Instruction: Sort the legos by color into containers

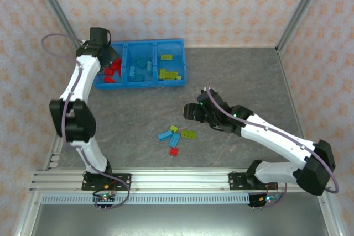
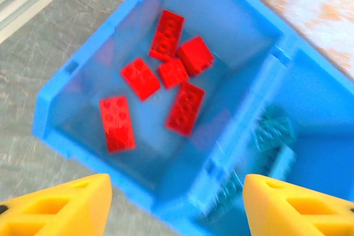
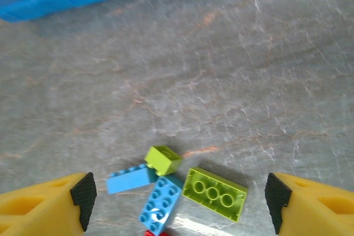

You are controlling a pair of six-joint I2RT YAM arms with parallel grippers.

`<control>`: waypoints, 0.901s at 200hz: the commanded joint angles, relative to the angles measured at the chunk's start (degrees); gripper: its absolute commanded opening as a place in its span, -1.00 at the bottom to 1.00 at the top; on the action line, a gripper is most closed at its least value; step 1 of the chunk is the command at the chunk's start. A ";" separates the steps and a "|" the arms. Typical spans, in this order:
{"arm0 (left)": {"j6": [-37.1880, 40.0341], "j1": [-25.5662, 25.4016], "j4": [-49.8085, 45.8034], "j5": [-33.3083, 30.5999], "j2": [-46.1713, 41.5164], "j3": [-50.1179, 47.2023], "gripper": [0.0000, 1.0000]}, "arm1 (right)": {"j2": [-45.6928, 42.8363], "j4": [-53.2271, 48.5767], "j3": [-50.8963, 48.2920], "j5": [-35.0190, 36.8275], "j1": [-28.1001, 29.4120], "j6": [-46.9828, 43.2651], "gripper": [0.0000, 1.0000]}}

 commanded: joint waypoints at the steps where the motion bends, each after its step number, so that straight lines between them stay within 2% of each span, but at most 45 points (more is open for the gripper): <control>1: 7.65 -5.27 3.12 1.99 -10.22 -6.37 0.28 | 3.62 -4.33 0.68 2.27 0.47 0.16 0.64; 19: 15.32 -11.64 4.92 -1.75 -17.05 -12.82 0.28 | 7.00 -5.70 0.50 3.31 1.09 2.96 0.64; 31: 20.60 -15.63 7.22 -0.10 -21.12 -17.70 0.29 | 9.87 -5.50 0.54 2.22 1.64 5.09 0.64; 45: 25.90 -18.67 10.41 7.30 -25.34 -23.86 0.34 | 12.79 -3.99 0.48 0.41 2.55 7.21 0.66; 64: 31.90 -20.90 14.40 19.68 -29.56 -31.30 0.52 | 16.30 0.24 -0.01 -2.71 3.42 9.42 0.71; 84: 39.17 -22.71 15.39 26.02 -31.95 -35.89 0.69 | 19.72 1.53 0.39 -3.37 4.12 11.14 0.74; 113: 47.79 -24.88 14.79 27.56 -35.37 -40.28 0.82 | 23.22 1.02 1.18 -2.01 4.70 11.27 0.74; 143: 49.32 -25.11 19.90 26.88 -37.89 -44.92 0.90 | 27.36 -1.50 2.69 -0.73 4.79 10.72 0.71; 157: 49.36 -25.14 20.80 25.79 -37.85 -45.51 0.93 | 28.22 -1.74 2.87 -0.35 4.79 11.01 0.64; 180: 49.78 -25.06 20.94 24.19 -37.23 -45.67 0.96 | 28.41 -2.91 2.96 1.31 4.79 12.66 0.37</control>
